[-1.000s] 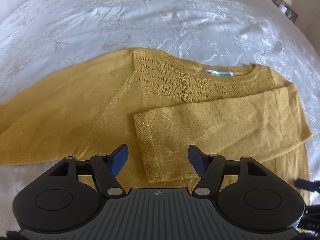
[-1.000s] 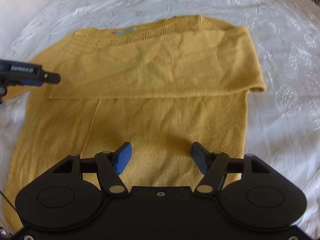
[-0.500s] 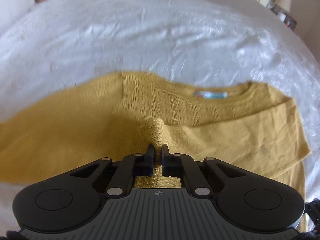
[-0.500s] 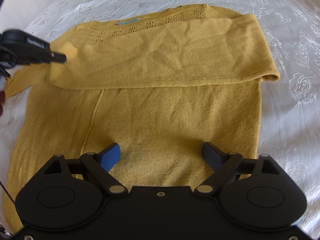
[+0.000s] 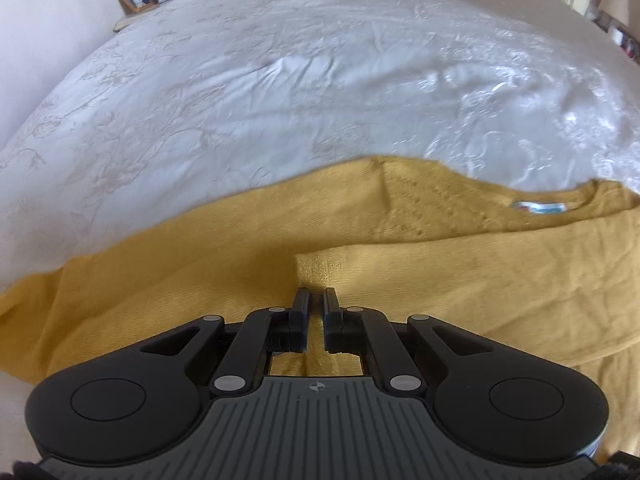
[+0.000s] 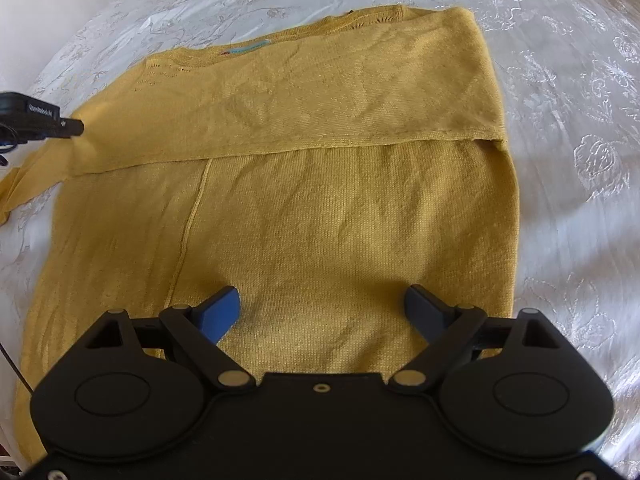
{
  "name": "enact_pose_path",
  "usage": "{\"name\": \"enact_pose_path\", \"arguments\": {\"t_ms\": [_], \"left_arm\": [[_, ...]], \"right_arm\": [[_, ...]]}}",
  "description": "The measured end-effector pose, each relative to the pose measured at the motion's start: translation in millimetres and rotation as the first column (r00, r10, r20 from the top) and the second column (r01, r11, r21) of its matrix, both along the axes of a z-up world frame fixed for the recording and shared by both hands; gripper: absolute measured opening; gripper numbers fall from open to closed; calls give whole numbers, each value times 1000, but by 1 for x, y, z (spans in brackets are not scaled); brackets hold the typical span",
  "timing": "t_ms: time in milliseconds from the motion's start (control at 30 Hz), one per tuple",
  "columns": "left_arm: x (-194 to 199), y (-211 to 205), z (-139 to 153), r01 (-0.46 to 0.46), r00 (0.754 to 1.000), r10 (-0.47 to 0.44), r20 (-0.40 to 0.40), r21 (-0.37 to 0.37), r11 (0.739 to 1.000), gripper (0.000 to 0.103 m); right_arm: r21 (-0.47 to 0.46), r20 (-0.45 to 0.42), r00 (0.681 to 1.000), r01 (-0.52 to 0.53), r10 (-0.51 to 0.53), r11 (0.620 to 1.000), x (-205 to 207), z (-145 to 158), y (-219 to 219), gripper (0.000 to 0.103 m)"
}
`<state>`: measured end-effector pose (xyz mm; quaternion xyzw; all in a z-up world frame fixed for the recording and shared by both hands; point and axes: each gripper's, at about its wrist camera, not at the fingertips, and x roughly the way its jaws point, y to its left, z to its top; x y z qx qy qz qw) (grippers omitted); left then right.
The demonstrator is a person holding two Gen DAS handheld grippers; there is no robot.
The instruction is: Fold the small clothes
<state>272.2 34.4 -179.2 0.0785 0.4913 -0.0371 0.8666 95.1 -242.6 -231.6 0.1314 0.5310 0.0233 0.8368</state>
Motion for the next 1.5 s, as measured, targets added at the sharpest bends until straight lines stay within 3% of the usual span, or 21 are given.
{"name": "enact_pose_path", "arguments": {"t_ms": [233,333,500,567,633,867,1100,1267,1500], "left_arm": [[3,20,-21,-42,997,43,-66,28,999,9],[0,24,-26,-25,997,27,-77,18,1000,18],[-7,37,-25,-32,996,25,-88,-83,996,35],[-10,43,-22,-40,993,23,-117,-147,988,56],[-21,46,-17,-47,991,23,-131,-188,981,68],[-85,58,1,-85,990,60,-130,-197,977,73],[-135,98,7,-172,979,142,-148,-210,963,75],[-141,141,17,-240,969,220,-114,-214,947,75],[-115,219,28,-329,944,322,-66,-225,917,75]], "right_arm": [[3,-3,1000,-10,10,1000,4,-3,1,95],[-1,-5,1000,-18,18,1000,3,-2,2,96],[4,-6,1000,-27,27,1000,3,-2,3,101],[10,-11,1000,-24,24,1000,4,-1,3,101],[21,-16,1000,-18,18,1000,2,0,2,102],[84,-38,999,5,-2,996,-20,12,1,102],[81,-61,998,-28,33,996,-49,22,28,102],[73,-22,996,-88,90,993,-31,38,57,102],[17,60,986,-155,154,988,6,70,116,102]]}}
